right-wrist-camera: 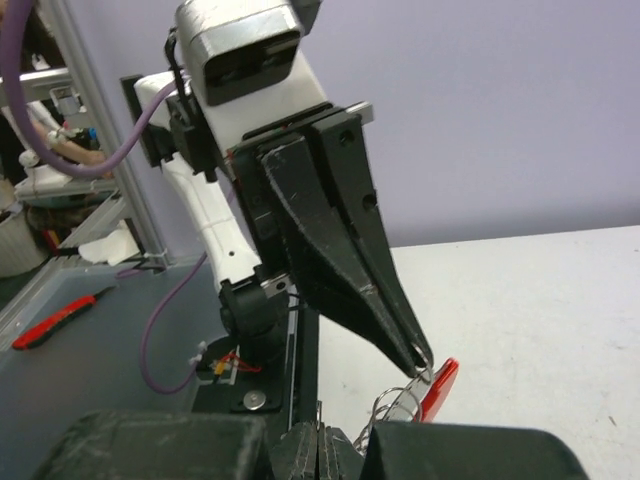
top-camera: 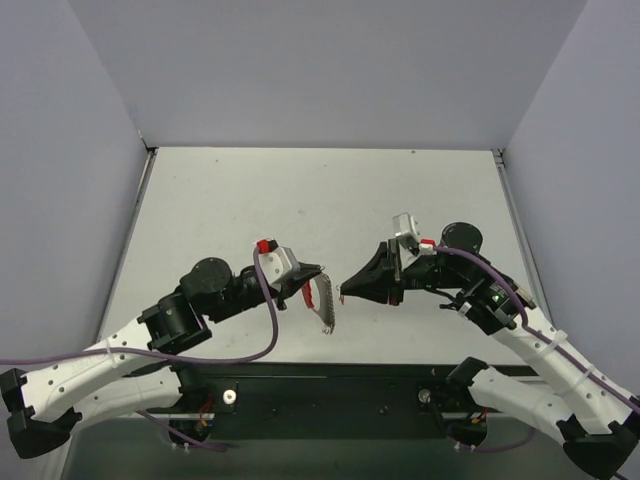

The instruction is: Put the keys on the keyring

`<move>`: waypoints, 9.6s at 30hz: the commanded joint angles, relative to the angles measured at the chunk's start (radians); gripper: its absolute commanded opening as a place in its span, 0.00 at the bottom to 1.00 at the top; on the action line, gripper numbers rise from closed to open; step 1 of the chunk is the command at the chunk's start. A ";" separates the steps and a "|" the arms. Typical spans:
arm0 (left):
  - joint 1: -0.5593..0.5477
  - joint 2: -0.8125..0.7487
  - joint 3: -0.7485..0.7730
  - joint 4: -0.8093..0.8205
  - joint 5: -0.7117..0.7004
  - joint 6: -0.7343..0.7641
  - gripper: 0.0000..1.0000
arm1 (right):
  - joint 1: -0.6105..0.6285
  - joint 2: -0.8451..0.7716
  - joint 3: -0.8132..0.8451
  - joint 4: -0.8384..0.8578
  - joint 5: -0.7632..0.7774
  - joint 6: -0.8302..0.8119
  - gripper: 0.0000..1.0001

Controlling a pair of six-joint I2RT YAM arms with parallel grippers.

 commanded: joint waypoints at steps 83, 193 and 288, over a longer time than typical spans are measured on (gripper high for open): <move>-0.230 0.016 0.114 -0.104 -0.048 0.369 0.00 | 0.048 0.261 0.465 -0.767 -0.112 -0.487 0.00; -0.268 -0.024 0.085 -0.068 -0.130 0.352 0.00 | 0.007 0.302 0.370 -0.454 -0.098 -0.289 0.00; -0.268 -0.112 0.019 0.269 0.019 0.258 0.00 | -0.029 0.249 0.341 -0.502 -0.122 -0.296 0.26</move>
